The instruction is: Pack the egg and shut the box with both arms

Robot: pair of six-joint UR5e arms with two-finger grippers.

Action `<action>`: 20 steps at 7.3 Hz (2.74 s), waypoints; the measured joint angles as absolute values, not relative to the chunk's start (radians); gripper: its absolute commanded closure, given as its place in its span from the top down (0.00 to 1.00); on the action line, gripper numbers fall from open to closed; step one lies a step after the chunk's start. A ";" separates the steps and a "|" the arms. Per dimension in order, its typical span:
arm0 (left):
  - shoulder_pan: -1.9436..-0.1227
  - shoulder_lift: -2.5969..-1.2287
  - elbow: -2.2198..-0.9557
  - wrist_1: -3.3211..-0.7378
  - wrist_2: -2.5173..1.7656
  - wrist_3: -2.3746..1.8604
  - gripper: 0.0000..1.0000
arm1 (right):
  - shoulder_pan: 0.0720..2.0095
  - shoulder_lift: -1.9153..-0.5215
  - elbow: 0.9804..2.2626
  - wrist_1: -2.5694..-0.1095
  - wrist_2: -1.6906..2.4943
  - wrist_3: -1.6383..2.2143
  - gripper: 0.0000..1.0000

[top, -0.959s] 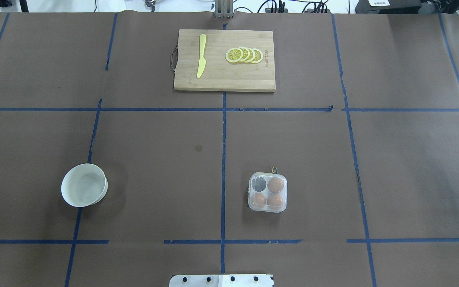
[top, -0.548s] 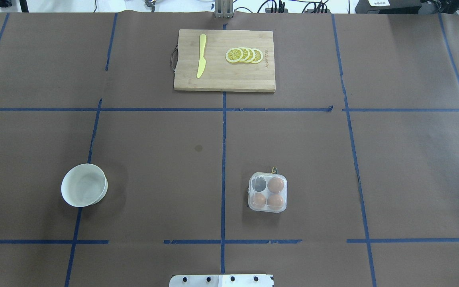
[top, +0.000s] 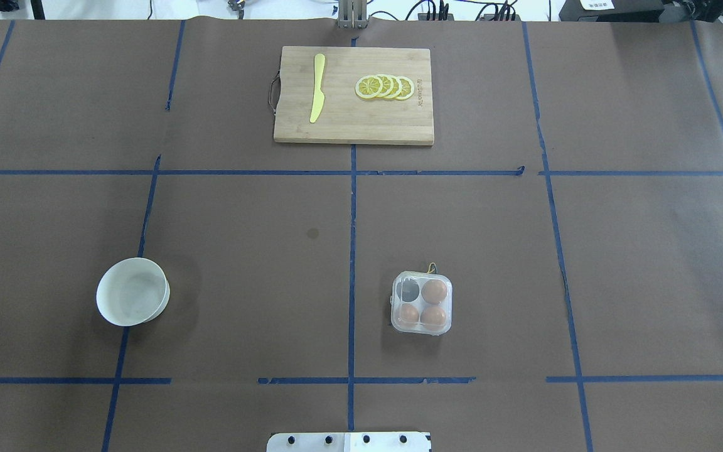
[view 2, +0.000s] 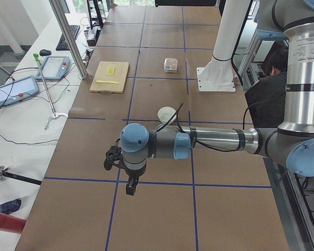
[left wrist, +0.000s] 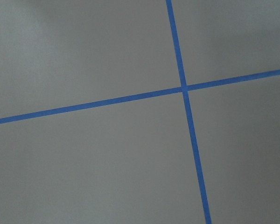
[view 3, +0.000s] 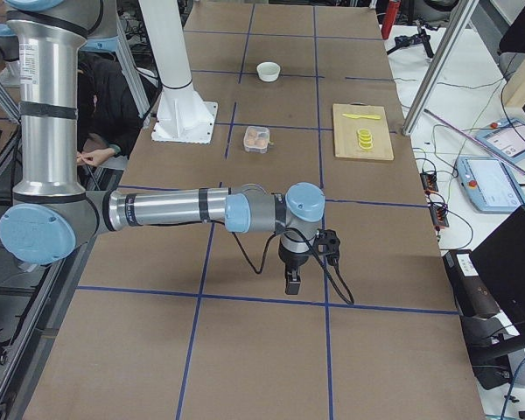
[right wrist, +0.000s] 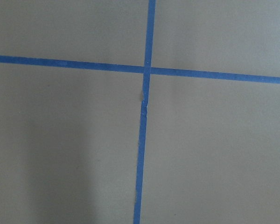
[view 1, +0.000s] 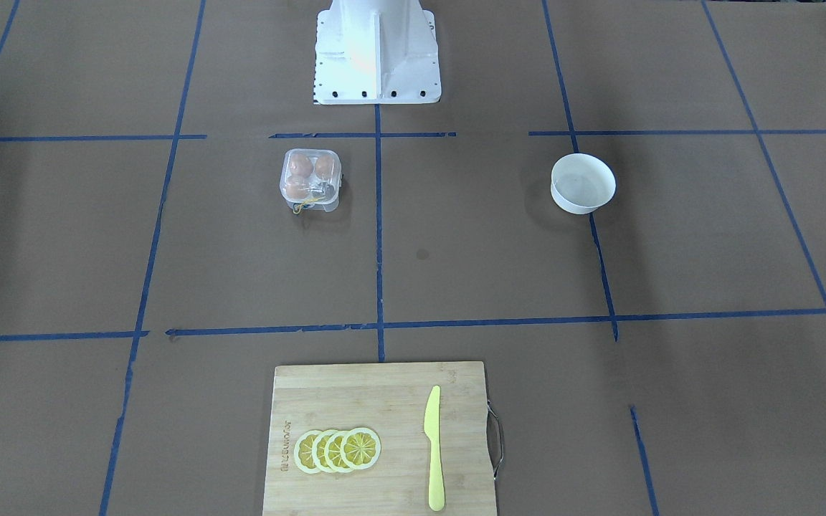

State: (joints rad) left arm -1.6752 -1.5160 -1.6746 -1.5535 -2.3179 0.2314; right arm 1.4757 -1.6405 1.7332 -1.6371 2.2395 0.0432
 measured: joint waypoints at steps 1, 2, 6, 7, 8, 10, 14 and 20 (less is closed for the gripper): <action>-1.675 -1.516 -1.675 -1.552 -2.318 0.232 1.00 | 1.484 -1.652 1.730 -1.637 2.239 0.047 1.00; -1.675 -1.515 -1.676 -1.551 -2.320 0.232 1.00 | 1.501 -1.664 1.727 -1.637 2.241 0.047 1.00; -1.674 -1.515 -1.680 -1.556 -2.336 0.232 1.00 | 1.533 -1.697 1.728 -1.637 2.245 0.037 1.00; -1.674 -1.516 -1.683 -1.557 -2.341 0.232 1.00 | 1.533 -1.694 1.725 -1.636 2.237 0.040 1.00; -1.674 -1.516 -1.685 -1.557 -2.353 0.232 1.00 | 1.533 -1.691 1.721 -1.636 2.218 0.040 1.00; -1.674 -1.515 -1.685 -1.556 -2.367 0.232 1.00 | 1.533 -1.692 1.722 -1.635 2.182 0.039 1.00; -1.674 -1.504 -1.683 -1.551 -2.370 0.231 1.00 | 1.531 -1.699 1.722 -1.636 2.202 0.036 1.00; -1.674 -1.503 -1.684 -1.554 -2.364 0.231 1.00 | 1.531 -1.695 1.733 -1.634 2.275 0.035 1.00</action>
State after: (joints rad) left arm -1.6736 -1.5033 -1.6843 -1.5542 -2.3637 0.2306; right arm 1.5309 -1.6955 1.7327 -1.6337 2.2747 0.0354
